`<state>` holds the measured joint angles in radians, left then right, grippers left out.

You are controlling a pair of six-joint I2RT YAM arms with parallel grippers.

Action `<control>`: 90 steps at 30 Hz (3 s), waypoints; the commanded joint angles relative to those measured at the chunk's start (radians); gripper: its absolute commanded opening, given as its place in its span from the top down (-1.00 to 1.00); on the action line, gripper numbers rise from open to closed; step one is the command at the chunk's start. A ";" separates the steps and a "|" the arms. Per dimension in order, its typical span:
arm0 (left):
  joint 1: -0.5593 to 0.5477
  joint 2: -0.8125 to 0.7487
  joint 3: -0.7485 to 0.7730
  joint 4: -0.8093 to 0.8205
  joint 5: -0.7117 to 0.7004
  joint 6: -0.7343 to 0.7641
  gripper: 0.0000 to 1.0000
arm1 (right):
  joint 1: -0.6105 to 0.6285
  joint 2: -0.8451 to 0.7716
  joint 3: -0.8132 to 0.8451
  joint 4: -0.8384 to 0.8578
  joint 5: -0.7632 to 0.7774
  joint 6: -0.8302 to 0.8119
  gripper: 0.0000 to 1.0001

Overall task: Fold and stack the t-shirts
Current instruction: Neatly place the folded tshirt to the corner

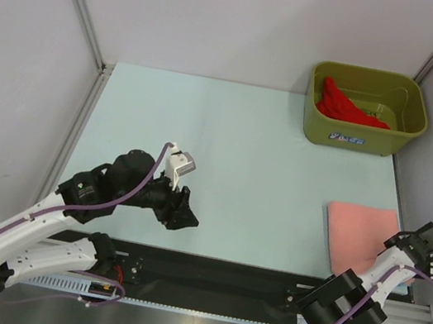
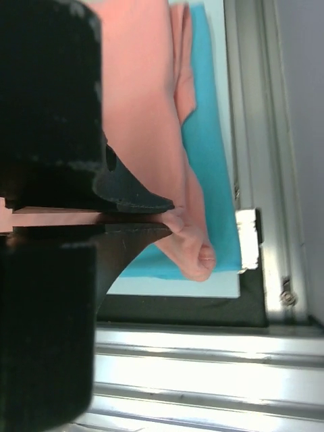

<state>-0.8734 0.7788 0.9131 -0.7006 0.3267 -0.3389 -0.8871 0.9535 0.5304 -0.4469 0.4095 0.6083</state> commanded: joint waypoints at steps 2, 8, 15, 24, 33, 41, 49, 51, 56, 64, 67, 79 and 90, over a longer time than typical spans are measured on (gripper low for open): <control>0.019 -0.023 0.012 0.019 0.029 0.020 -0.26 | 0.022 -0.039 0.112 0.059 0.028 -0.057 1.00; 0.033 -0.023 -0.002 0.032 0.052 0.021 -0.26 | 0.077 -0.151 0.073 0.048 0.092 -0.197 1.00; 0.039 -0.009 0.036 -0.023 0.060 0.040 -0.27 | 0.011 -0.049 -0.038 0.132 0.066 -0.087 0.64; 0.048 -0.023 0.036 -0.008 0.055 0.034 -0.28 | 0.022 -0.072 0.089 -0.082 0.147 -0.056 -0.04; 0.059 -0.030 0.027 0.009 0.069 0.026 -0.28 | 0.181 -0.038 0.166 -0.214 0.247 0.041 0.60; 0.060 -0.029 0.047 -0.022 0.052 0.021 -0.28 | 0.215 0.184 0.143 -0.196 0.327 0.142 1.00; 0.062 -0.044 0.072 -0.094 0.017 0.017 -0.28 | 0.186 0.401 0.172 -0.268 0.406 0.307 1.00; 0.062 -0.047 0.067 -0.096 0.015 0.009 -0.28 | 0.186 0.465 0.175 -0.300 0.416 0.359 1.00; 0.063 -0.046 0.081 -0.099 0.002 -0.002 -0.28 | 0.226 0.528 0.210 -0.346 0.460 0.421 1.00; 0.065 -0.058 0.049 -0.050 -0.002 -0.003 -0.29 | 0.247 0.389 0.260 -0.395 0.480 0.343 1.00; 0.065 -0.050 0.043 -0.027 0.008 -0.005 -0.29 | 0.278 0.349 0.266 -0.459 0.482 0.367 1.00; 0.068 -0.078 0.084 -0.103 -0.026 -0.002 -0.28 | 0.278 0.448 0.221 -0.457 0.404 0.461 1.00; 0.068 -0.107 0.147 -0.120 -0.181 -0.037 -0.29 | 0.385 0.314 0.420 -0.457 0.338 0.206 1.00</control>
<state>-0.8135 0.6838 1.0183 -0.8333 0.2337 -0.3431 -0.5800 1.3590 0.7959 -0.9161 0.7410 0.9558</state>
